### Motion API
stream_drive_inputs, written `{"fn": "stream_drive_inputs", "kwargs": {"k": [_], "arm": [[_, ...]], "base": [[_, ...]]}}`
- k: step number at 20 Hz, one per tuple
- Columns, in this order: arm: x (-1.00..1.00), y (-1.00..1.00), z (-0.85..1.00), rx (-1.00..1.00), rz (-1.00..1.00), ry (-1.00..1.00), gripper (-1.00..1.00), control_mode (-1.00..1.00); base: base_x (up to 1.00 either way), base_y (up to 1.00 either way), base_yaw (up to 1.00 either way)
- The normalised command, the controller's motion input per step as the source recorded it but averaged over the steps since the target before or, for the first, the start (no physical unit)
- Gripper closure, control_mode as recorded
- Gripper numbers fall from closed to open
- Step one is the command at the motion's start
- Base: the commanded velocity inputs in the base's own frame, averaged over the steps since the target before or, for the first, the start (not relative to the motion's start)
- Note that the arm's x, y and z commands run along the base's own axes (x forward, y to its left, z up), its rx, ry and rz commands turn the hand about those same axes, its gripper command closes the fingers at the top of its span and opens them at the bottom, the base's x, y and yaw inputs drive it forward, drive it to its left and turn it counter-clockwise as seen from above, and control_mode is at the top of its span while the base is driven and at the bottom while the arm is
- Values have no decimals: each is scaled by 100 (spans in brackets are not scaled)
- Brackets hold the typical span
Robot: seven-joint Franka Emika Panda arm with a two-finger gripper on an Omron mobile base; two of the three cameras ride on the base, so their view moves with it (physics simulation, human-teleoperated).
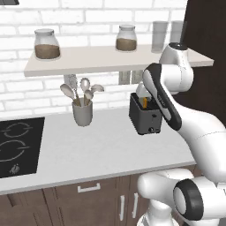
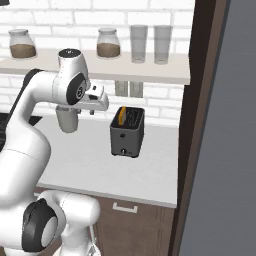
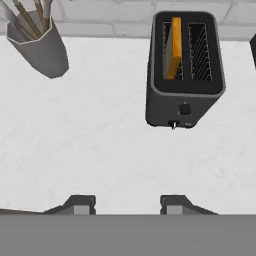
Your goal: Start the toaster. Once the lever pops up, take the bread to the plate on the dining counter.
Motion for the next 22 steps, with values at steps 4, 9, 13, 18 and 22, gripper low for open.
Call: {"fn": "stream_drive_inputs", "kwargs": {"k": [4,9,13,18,22], "arm": [[-9,-10,-13,0,0,0,-100,-100],[-36,-35,-17,0,1,-9,-100,-100],[-2,-64,-30,1,0,-1,-100,-100],[29,-36,-38,0,0,0,-100,-100],[78,-3,-34,0,0,0,-100,-100]], "base": [[0,0,0],[0,0,0],[0,0,0],[0,0,0],[0,0,0]]}}
